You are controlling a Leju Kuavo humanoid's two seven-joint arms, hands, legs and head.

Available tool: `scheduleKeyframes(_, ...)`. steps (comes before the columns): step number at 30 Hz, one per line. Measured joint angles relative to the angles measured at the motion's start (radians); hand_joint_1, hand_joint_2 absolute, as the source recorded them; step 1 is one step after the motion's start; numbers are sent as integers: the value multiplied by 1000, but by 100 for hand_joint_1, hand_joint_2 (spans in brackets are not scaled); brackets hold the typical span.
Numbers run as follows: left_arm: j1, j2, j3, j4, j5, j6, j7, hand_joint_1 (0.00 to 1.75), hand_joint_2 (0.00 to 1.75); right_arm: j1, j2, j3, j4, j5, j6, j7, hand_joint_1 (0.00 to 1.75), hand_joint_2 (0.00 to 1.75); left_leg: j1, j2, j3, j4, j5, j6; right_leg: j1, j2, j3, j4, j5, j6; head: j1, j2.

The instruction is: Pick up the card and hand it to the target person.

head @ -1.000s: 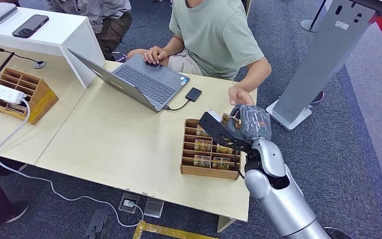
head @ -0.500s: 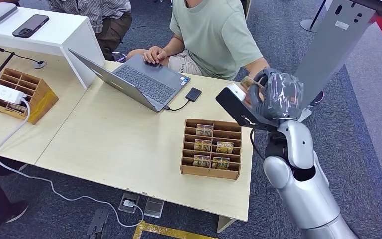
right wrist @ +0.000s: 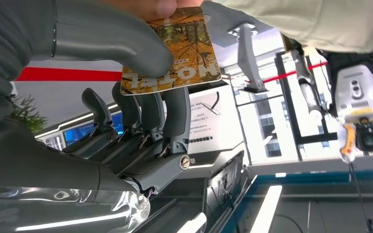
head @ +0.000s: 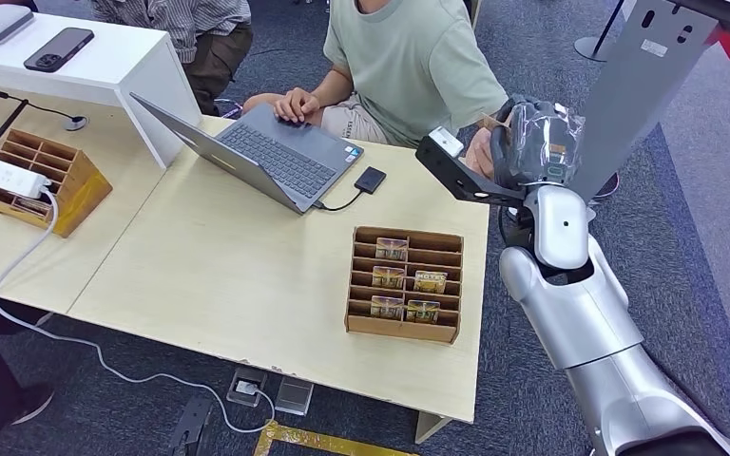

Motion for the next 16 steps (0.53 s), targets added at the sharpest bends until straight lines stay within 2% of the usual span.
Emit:
scheduleKeyframes(2,0,0,-4,0,3,0,0,0,0,-9,10,2,54,7,0,-2,136,175,0,0,0,0,0,0,0,0,0,0,0,0,0,0)
scheduleKeyframes(3,0,0,-6,0,4,-1,-1,0,0,-11,14,2,79,11,0,-4,128,175,0,0,0,0,0,0,0,0,0,0,0,0,0,0)
scheduleKeyframes(6,0,0,-11,0,8,-1,1,0,0,-12,23,5,139,21,2,-12,65,175,0,0,0,0,0,0,0,0,0,0,0,0,0,0)
scheduleKeyframes(7,0,0,-13,0,10,-1,2,0,0,-12,25,6,154,24,3,-15,51,175,0,0,0,0,0,0,0,0,0,0,0,0,0,0)
scheduleKeyframes(8,0,0,-15,0,12,0,3,0,0,-12,28,7,168,25,4,-18,51,175,0,0,0,0,0,0,0,0,0,0,0,0,0,0)
scheduleKeyframes(9,0,0,-16,0,14,1,4,0,0,-12,31,8,181,26,5,-19,38,175,0,0,0,0,0,0,0,0,-1,0,0,0,0,0)
scheduleKeyframes(12,0,0,-20,0,20,6,5,0,0,-12,40,10,216,27,11,-22,0,44,0,0,0,0,0,0,0,0,-1,0,0,0,0,0)
scheduleKeyframes(13,0,0,-21,0,21,7,5,0,0,-13,43,11,227,28,11,-23,0,0,0,0,0,0,0,0,0,0,-1,0,0,0,0,0)
scheduleKeyframes(16,0,0,-23,0,24,11,5,0,0,-13,52,12,255,27,9,-29,0,0,0,0,0,0,0,0,0,0,-1,0,0,0,0,0)
